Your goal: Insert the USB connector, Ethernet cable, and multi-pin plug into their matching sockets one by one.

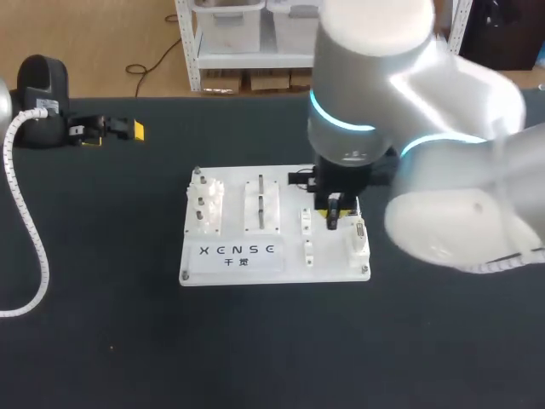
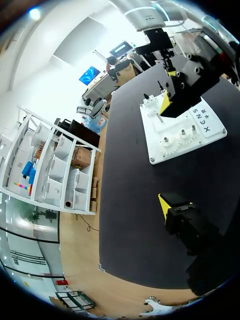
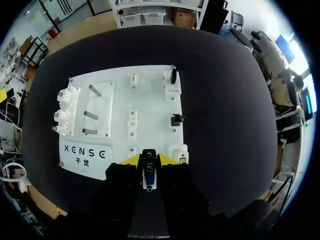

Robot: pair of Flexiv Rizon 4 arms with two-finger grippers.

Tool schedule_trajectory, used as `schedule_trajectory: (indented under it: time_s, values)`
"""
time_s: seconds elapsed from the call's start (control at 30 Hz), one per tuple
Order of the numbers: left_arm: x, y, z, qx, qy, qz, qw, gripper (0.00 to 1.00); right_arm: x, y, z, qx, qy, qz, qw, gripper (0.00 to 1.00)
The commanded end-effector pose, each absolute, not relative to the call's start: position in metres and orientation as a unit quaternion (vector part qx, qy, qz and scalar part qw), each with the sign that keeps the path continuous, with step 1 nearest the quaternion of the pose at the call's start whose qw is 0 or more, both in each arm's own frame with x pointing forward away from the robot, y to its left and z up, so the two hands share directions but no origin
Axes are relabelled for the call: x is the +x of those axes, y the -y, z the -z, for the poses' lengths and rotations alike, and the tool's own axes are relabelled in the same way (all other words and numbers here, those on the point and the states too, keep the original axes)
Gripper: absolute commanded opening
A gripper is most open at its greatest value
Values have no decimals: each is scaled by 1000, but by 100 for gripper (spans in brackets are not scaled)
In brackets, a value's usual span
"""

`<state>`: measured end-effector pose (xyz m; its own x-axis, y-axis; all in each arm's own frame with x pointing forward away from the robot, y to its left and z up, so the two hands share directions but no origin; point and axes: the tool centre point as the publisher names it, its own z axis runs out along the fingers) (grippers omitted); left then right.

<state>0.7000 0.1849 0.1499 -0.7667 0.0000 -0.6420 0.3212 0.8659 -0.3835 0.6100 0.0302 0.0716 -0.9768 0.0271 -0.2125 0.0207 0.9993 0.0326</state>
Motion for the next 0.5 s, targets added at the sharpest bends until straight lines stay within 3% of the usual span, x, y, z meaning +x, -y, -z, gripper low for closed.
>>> schedule_trajectory:
  time_s: [0.03, 0.5]
  values:
    - [700, -185, -150, 88, -908, 243, 330, 100, 602, -11, -79, 14, -993, -19, 118, 0]
    - [700, -185, -150, 88, -908, 243, 330, 100, 600, 11, -70, 23, -994, 3, 111, 0]
